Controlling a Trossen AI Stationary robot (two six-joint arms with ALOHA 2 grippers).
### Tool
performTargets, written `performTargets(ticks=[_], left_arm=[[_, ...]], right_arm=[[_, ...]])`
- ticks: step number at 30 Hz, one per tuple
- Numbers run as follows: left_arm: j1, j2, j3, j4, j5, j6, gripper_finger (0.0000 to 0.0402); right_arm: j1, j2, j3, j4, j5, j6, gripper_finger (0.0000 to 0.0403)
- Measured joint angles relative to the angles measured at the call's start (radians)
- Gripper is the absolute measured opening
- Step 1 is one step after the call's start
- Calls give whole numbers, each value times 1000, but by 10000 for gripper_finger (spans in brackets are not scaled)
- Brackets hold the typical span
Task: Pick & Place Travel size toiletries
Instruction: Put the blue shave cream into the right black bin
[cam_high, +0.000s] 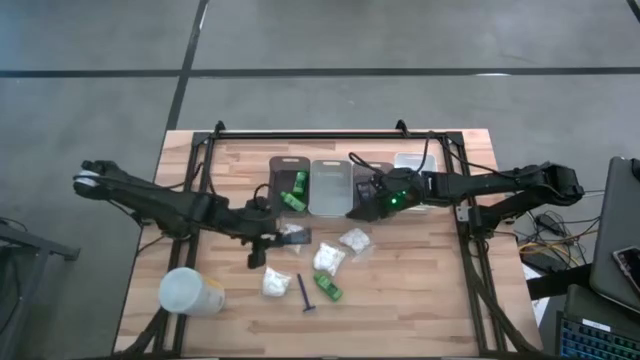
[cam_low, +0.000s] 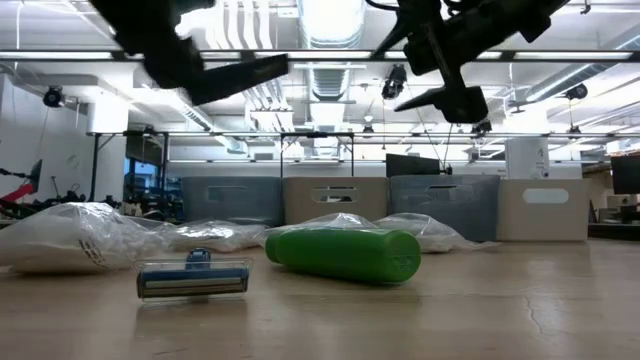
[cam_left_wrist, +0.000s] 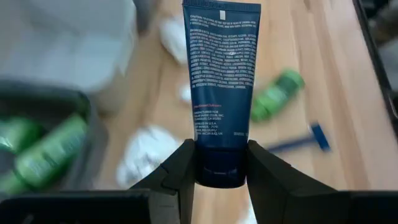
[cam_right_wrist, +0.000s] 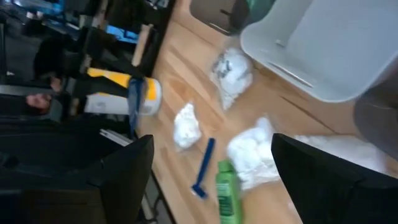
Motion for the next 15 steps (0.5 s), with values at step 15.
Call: performTargets(ticks=[15], left_arm=[[227, 224, 197, 101, 65, 351, 119]], right_arm=[[0, 0, 6, 28, 5, 22, 331]])
